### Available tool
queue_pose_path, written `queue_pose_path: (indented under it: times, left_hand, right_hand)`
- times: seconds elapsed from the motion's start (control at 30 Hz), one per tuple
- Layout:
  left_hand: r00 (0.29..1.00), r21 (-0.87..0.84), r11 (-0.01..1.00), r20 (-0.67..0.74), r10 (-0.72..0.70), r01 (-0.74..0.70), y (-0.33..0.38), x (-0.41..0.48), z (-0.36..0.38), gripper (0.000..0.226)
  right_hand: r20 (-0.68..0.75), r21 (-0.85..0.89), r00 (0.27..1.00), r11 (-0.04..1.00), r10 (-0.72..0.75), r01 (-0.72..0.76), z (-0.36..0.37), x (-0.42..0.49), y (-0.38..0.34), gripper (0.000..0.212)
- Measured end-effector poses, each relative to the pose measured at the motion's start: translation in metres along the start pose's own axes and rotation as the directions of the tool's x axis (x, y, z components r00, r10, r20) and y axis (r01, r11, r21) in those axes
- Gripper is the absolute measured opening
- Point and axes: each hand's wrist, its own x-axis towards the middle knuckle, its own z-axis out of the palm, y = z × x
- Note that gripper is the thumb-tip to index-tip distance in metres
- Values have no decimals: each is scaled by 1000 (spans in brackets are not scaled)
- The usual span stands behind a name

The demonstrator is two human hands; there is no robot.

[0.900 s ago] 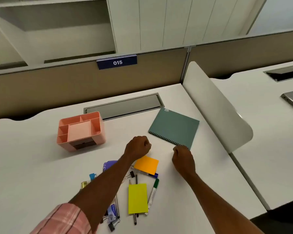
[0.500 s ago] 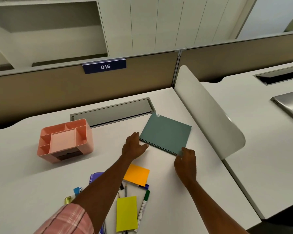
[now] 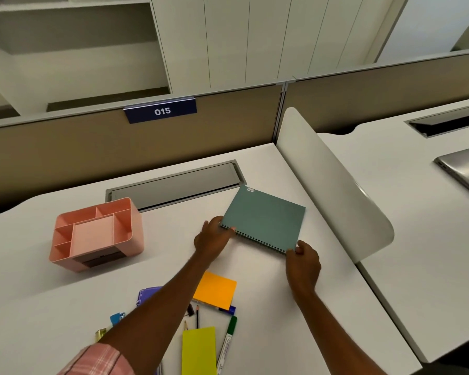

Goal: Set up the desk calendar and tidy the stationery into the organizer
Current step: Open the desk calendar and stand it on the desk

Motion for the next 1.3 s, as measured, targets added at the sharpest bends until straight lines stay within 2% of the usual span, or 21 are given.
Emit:
queue_pose_path:
  times: [0.1, 0.2, 0.37, 0.6, 0.83, 1.07, 1.3]
  left_hand:
    - [993, -256, 961, -80, 87, -105, 9, -9, -6, 37]
    - [982, -350, 921, -139, 129, -171, 24, -13, -11, 28]
    - [973, -428, 877, -160, 164, -218, 44, -6, -16, 33]
    - [957, -391, 879, -204, 206, -273, 66, 9, -22, 24]
    - [944, -365, 874, -192, 267, -322, 81, 21, -28, 29]
    - [947, -340, 884, -108, 301, -320, 93, 36, -30, 43]
    - [956, -293, 913, -19, 292, -284, 97, 51, -30, 70]
  right_hand:
    - [-34, 100, 999, 994, -36, 39, -7, -2, -6, 41]
    - [-72, 176, 994, 980, -83, 95, -13, -3, -17, 45]
    - [-104, 308, 989, 942, -107, 134, -20, 1, -43, 48]
    - [-127, 390, 981, 902, -147, 185, -24, 12, -73, 46]
    - [-156, 384, 970, 894, -186, 233, -23, 23, -84, 49]
    - [-165, 400, 963, 879, -212, 262, -23, 38, -91, 50]
    - [-159, 377, 961, 886, -225, 270, -22, 52, -92, 51]
